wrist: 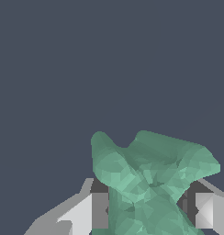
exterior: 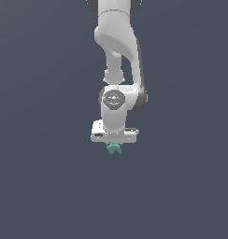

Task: Pick up the object and move it to a goal position.

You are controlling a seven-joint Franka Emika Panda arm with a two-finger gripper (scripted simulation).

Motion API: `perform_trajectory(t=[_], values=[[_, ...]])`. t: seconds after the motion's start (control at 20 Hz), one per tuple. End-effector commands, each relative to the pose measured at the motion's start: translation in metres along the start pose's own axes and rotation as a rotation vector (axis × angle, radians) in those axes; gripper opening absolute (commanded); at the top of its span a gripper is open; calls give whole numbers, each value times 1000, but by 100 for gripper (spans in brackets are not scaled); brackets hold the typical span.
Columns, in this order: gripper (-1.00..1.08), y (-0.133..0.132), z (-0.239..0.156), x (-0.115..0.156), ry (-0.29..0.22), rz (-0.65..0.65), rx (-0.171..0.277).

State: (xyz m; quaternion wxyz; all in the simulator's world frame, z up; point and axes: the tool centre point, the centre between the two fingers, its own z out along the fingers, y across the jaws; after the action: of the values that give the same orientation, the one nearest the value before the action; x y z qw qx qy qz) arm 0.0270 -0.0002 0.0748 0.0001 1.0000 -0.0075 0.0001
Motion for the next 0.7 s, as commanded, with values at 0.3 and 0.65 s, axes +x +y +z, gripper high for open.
perform_trajectory(t=[0.3, 0.65], values=[[-100, 3, -16, 25, 1, 0, 0], [-100, 7, -35, 57, 1, 0, 0]])
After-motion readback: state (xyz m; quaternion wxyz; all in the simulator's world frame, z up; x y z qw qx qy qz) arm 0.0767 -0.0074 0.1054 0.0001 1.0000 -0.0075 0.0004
